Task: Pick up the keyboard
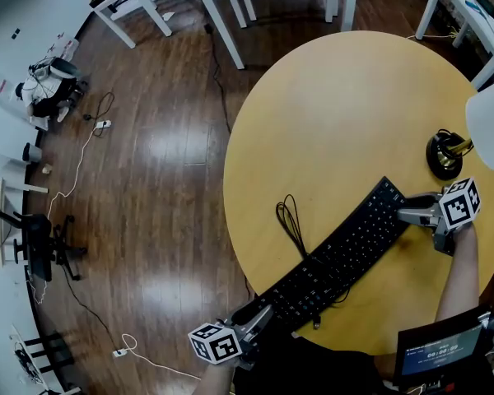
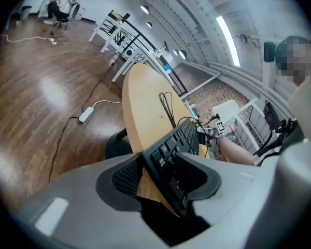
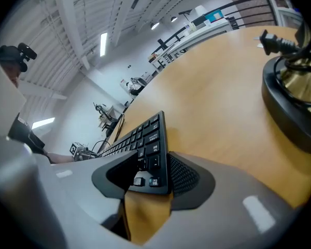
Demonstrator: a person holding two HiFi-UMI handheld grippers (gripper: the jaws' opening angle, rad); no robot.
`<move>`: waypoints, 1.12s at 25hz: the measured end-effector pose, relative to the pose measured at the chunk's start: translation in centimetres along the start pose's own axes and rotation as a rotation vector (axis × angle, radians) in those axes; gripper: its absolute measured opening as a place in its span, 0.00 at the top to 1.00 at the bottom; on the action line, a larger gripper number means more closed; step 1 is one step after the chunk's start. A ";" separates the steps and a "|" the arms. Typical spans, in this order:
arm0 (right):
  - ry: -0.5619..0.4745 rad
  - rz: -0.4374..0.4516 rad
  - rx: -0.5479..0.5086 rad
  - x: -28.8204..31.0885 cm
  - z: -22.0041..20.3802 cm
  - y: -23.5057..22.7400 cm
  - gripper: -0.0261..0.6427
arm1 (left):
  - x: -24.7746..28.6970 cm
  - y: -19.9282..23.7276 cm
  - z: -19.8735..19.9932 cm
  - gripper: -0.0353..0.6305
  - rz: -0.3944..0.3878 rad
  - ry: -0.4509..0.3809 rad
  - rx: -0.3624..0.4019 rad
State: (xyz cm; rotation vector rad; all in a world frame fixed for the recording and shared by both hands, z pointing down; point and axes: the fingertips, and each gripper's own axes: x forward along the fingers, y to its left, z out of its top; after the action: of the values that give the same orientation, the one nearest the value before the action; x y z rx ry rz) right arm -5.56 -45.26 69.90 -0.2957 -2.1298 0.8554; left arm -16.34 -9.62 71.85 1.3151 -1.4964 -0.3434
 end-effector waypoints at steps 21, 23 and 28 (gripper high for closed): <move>-0.459 -0.015 0.147 -6.0 4.0 8.9 0.71 | -8.1 -6.9 11.4 0.74 -0.112 -0.152 0.038; -0.529 -0.040 0.136 -8.6 5.2 10.9 0.71 | -8.8 -9.2 14.3 0.74 -0.147 -0.157 0.089; -0.668 -0.107 0.095 -14.0 7.3 16.9 0.71 | -11.8 -14.1 18.9 0.74 -0.194 -0.147 0.191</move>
State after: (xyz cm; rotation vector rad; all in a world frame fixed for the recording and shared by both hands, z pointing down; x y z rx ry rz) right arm -3.25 -42.75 47.07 0.1850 -2.6675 1.0931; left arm -26.34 -12.25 47.66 1.6226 -1.5566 -0.4380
